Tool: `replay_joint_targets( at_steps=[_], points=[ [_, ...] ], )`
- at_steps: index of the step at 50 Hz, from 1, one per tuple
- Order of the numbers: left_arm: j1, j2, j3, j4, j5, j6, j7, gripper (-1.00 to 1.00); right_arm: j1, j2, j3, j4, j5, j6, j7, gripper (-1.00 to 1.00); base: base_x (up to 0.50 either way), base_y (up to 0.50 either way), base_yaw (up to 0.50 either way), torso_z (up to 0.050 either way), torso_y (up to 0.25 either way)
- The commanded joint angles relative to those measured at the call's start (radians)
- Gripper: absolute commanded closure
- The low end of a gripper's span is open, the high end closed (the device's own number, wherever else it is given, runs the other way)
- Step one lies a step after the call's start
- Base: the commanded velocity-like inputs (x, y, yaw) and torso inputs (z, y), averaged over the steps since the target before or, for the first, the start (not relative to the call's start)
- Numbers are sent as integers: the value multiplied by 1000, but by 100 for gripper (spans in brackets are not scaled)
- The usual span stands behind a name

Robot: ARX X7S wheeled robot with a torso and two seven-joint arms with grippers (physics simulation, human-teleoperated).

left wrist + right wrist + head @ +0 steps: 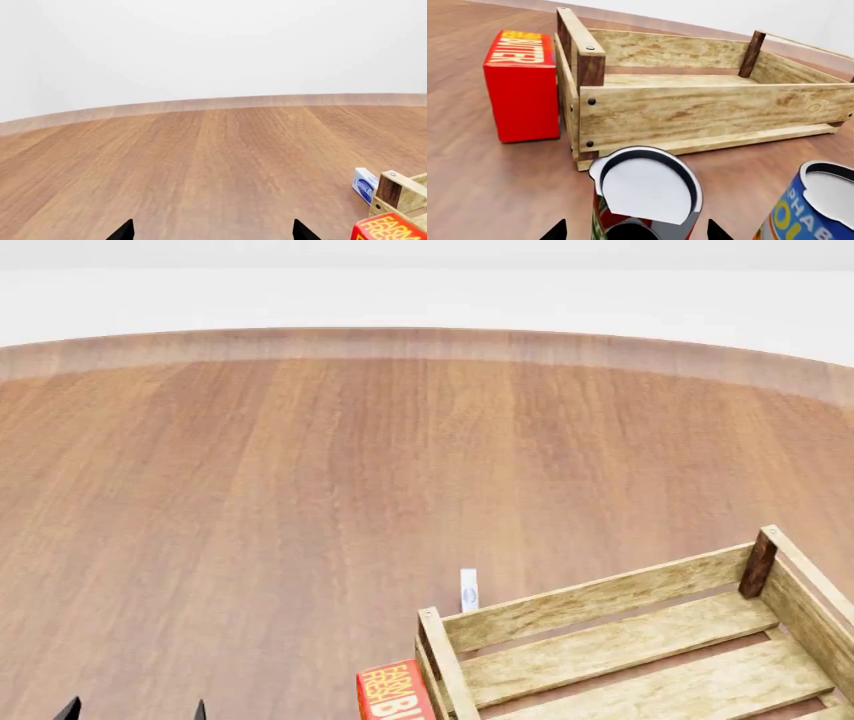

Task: Pick up the tomato sauce, and put it in the wooden tray.

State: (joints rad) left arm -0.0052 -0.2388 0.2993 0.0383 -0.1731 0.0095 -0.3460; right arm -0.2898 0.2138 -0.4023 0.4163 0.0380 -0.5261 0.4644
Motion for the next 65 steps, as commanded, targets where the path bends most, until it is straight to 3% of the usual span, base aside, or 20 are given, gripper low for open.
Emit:
replay_joint_targets(
  at_steps=[1,22,23,40,51,63,65],
  points=[
    [-6,15,-23,-20,-11,29,33,-100,22,-21,17,5,-10,14,-18,-100,0,0,0,0,0],
    [-12,11,-16,-33,-16,38,27,-100,41,-14,4,20,0,9,-26,-100,0,0,0,0,0],
    [-12,10,-15,-33,-17,38,26,-100,41,-15,5,24,-6,4,-17,100,0,0,0,0,0],
    [-15,5,-8,-36,-22,42,20,-100,28,-6,-1,1,4,4,-13,100,0,0,0,0,0],
    [-21,2,-3,-45,-25,46,18,-100,-189,80,4,-388,-64,-84,35,100,0,0,0,0,0],
    [-19,-2,4,-37,-27,42,11,-100,-281,130,14,-545,-79,-161,52,100,0,0,0,0,0],
    [-20,-2,4,-40,-27,45,11,-100,-283,154,-6,-584,-11,-143,22,100,0,0,0,0,0]
  ],
)
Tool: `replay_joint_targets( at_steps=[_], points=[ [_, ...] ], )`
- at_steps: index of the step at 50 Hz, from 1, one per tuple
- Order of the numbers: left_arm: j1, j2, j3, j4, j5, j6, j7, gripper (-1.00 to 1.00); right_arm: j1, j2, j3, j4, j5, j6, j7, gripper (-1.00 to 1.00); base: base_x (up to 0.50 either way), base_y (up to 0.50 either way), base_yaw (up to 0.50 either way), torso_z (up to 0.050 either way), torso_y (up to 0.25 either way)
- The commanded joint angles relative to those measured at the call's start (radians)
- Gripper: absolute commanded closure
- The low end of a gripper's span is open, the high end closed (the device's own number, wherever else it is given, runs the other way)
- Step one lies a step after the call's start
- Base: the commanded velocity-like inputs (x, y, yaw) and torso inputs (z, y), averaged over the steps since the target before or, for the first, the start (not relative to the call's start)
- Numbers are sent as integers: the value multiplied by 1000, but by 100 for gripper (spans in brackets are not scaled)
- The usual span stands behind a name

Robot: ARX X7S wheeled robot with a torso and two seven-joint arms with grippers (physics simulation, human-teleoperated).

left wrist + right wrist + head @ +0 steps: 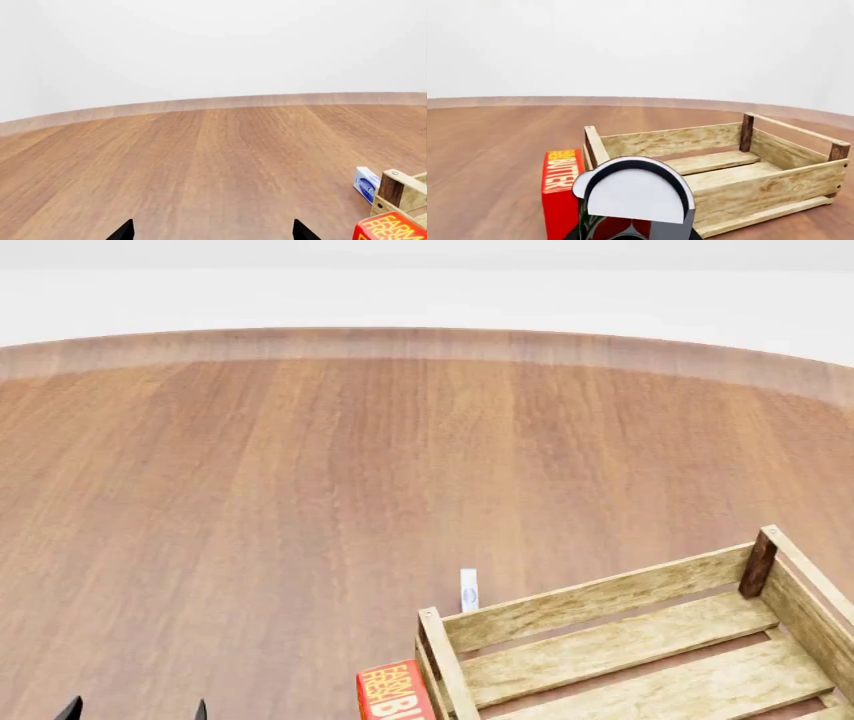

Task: Pick up the tomato sauce, and put it in the wooden tray.

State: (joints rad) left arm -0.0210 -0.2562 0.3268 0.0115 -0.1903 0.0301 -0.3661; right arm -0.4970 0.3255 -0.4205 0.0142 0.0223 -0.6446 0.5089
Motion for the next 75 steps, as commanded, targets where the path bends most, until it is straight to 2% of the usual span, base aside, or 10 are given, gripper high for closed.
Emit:
replay_joint_targets(
  at_steps=[1,13,25,28,29,41,42,53,61,75],
  points=[
    [-5,15,-23,-15,-11,26,31,-100,-88,41,26,-201,-15,-39,-6,100,0,0,0,0,0],
    [-9,13,-20,-28,-16,36,30,-100,-174,74,51,-327,-76,-108,23,100,0,0,0,0,1],
    [-8,9,-14,-20,-18,30,23,-100,-184,111,119,-504,-42,-37,58,100,0,0,0,0,0],
    [-7,8,-13,-16,-18,28,21,-100,-131,124,134,-553,12,66,59,100,0,0,0,0,0],
    [-5,7,-13,-11,-18,25,19,-100,-94,132,136,-575,60,147,58,100,0,0,0,0,0],
    [-9,4,-8,-24,-20,34,18,-100,117,155,201,-669,176,475,107,100,0,0,0,0,0],
    [-9,4,-8,-26,-20,37,19,-100,161,159,209,-677,209,540,115,100,0,0,0,0,0],
    [-9,1,-4,-27,-23,40,16,-100,412,135,193,-587,244,785,142,100,0,0,0,0,0],
    [-11,-2,-1,-25,-26,37,13,-100,553,117,182,-490,286,904,127,100,0,0,0,0,0],
    [-12,-5,2,-25,-32,39,9,-100,783,53,158,-173,312,977,69,100,0,0,0,0,0]
  ],
)
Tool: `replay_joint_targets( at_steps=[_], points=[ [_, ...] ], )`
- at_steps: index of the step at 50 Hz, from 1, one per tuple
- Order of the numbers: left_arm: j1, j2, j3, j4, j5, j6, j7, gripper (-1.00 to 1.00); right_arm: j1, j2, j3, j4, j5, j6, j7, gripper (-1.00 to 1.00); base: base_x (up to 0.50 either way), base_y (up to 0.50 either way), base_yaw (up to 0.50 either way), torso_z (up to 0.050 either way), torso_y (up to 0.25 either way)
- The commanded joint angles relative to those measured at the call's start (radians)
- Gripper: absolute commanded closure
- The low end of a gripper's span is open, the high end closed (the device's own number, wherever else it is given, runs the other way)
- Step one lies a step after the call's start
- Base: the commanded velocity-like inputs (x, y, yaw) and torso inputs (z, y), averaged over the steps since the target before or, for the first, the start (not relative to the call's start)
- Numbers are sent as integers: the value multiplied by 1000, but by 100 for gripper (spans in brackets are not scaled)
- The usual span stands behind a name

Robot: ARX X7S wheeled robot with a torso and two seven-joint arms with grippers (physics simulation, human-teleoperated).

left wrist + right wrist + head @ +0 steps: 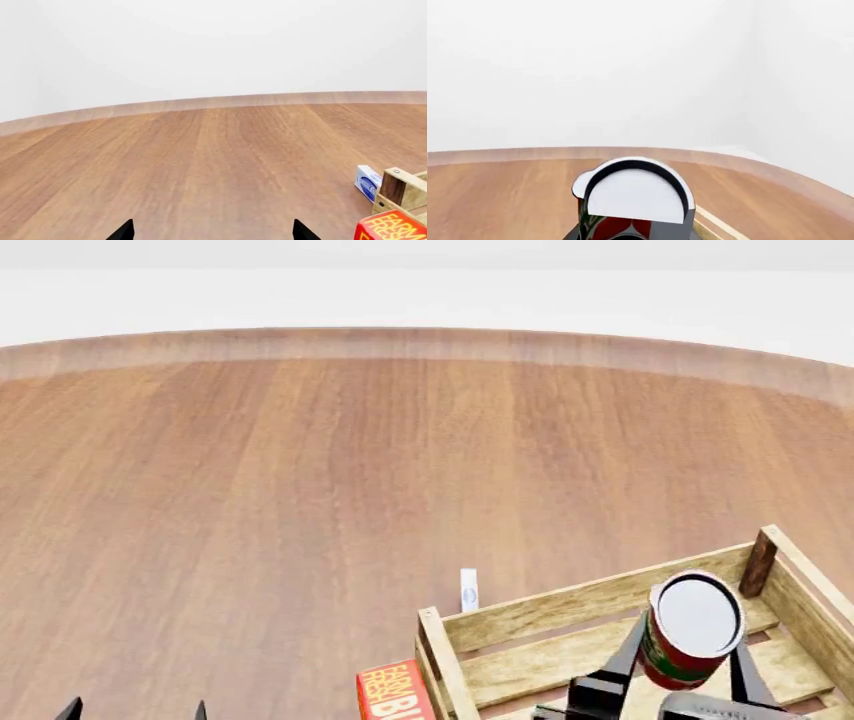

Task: Pick up the tomato sauce, and put it in the wooden tray.

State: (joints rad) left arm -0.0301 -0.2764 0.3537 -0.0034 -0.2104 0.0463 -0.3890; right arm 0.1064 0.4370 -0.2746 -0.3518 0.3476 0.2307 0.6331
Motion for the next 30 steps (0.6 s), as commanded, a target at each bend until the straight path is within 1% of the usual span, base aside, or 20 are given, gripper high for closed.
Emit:
replay_joint_targets(
  at_steps=[1,13,22,23,30],
  points=[
    [-4,16,-24,-11,-12,23,32,-100,198,-66,12,232,-19,91,-57,100,0,0,0,0,10],
    [4,9,-19,26,-15,-2,18,-100,357,-121,11,536,-31,71,-86,100,0,0,0,0,0],
    [6,5,-15,38,-16,-10,12,-100,455,-164,14,818,-56,-18,-108,100,0,0,0,0,0],
    [5,5,-15,38,-17,-10,12,-100,475,-172,16,874,-59,-37,-113,100,0,0,0,0,0],
    [4,4,-14,33,-18,-6,11,-100,523,-191,22,1021,-66,-95,-127,100,0,0,0,0,0]
  ],
)
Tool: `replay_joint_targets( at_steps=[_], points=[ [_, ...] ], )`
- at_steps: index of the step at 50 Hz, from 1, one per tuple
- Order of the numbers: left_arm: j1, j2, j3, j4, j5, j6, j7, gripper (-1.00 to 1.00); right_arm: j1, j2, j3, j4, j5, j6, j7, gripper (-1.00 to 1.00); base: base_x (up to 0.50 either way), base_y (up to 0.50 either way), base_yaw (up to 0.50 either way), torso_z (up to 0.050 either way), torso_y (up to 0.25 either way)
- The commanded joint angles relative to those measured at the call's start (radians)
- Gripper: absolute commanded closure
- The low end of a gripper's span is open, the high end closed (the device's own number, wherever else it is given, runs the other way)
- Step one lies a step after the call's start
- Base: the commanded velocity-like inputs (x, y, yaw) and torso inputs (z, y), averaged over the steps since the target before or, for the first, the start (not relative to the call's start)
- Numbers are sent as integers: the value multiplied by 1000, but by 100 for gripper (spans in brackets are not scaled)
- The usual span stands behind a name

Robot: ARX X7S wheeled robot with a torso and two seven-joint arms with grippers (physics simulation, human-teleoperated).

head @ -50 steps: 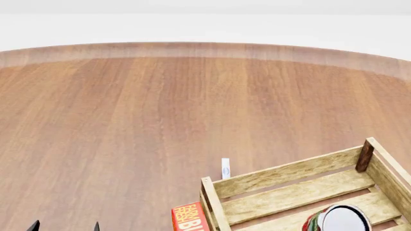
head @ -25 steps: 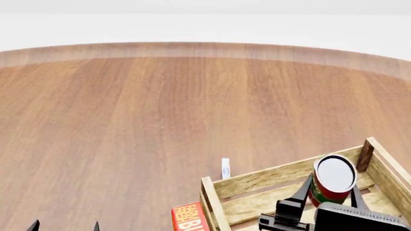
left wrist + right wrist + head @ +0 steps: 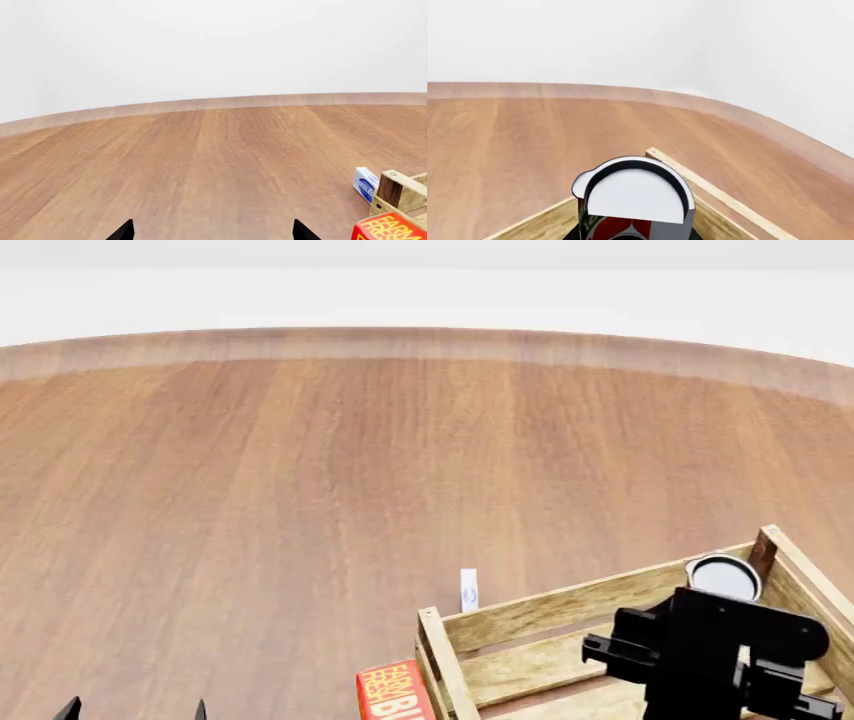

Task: Pick up the tomato sauce, and put it in the wooden tray.

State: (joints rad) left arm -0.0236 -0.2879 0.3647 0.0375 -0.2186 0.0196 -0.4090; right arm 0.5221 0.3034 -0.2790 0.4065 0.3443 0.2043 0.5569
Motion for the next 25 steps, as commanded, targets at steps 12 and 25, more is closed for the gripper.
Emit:
replay_joint_targets(
  at_steps=[12,25],
  points=[
    [0,12,-22,-12,-13,31,30,-100,214,-105,11,561,-90,-184,-88,100,0,0,0,0,1],
    [-1,10,-18,-20,-14,39,27,-100,240,-113,24,640,-71,-212,-121,100,0,0,0,0,0]
  ],
)
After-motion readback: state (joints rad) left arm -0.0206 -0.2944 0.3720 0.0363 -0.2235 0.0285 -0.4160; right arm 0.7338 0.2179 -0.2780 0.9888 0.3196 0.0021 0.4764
